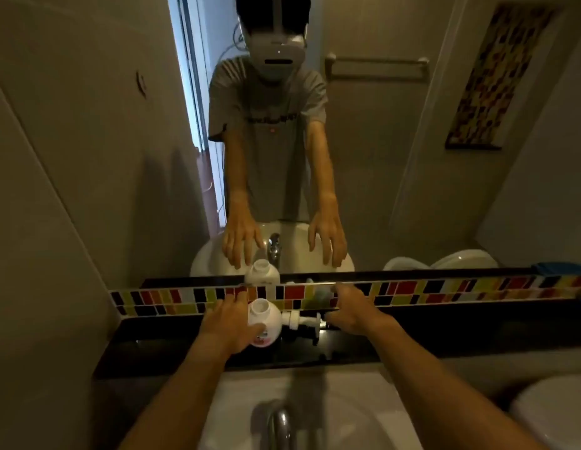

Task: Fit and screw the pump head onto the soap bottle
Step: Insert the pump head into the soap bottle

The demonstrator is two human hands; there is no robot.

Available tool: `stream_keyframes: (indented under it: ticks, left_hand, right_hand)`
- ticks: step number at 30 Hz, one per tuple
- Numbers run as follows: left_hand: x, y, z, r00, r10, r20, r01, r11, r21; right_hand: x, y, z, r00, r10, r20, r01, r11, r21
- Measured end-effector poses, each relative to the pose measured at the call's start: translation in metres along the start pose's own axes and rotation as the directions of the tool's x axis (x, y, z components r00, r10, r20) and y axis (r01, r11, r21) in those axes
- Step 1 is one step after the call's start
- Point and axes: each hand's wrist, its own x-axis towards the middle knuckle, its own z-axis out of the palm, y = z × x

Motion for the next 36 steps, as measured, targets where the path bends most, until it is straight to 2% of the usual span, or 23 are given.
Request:
stream_keyframes:
  ticks: [2,5,9,13,19,25,32,36]
  left_hand:
    - [0.000,-0.004,0.018,0.998,-0.037,-0.048,0.035,0.998,-0.045]
    - [0.007,-0.015,0.049,0.994,-0.029,-0.104,0.006,0.978,-0.211]
    - [0.023,-0.019,0.061,0.992,-0.010,-0.127,-0.049,0.891,-0.451]
    - [0.032,-0.019,0.067,0.992,-0.064,-0.113,-0.006,0.846,-0.534]
    - [0.030,-0.021,0.069,0.977,-0.143,-0.157,0.030,0.826,-0.563]
    - [0.016,-0.020,0.056,0.970,-0.079,-0.230,-0.041,0.881,-0.471]
    - [-0.010,-0.009,0.035,0.939,-0.114,-0.323,-0.032,0.910,-0.413]
    - [-0.022,-0.003,0.014,0.940,-0.181,-0.290,0.039,0.900,-0.435]
  right_hand:
    - [0.006,0.009,0.019,1.000,0.023,-0.001,-0.023,1.000,-0.009]
    - [0.013,0.013,0.053,1.000,0.018,-0.024,-0.019,1.000,-0.023]
    - [0.032,0.009,0.084,0.997,-0.046,-0.064,0.038,0.993,-0.115]
    - [0.048,0.004,0.101,0.990,-0.080,-0.112,0.055,0.975,-0.214]
    - [0.049,0.006,0.098,0.972,-0.153,-0.180,0.114,0.971,-0.209]
    - [0.035,-0.005,0.059,0.940,-0.285,-0.189,0.251,0.951,-0.183]
    - [-0.003,-0.047,0.018,0.882,-0.436,-0.181,0.355,0.865,-0.354]
    - [-0.023,-0.059,-0.006,0.873,-0.448,-0.191,0.353,0.852,-0.388]
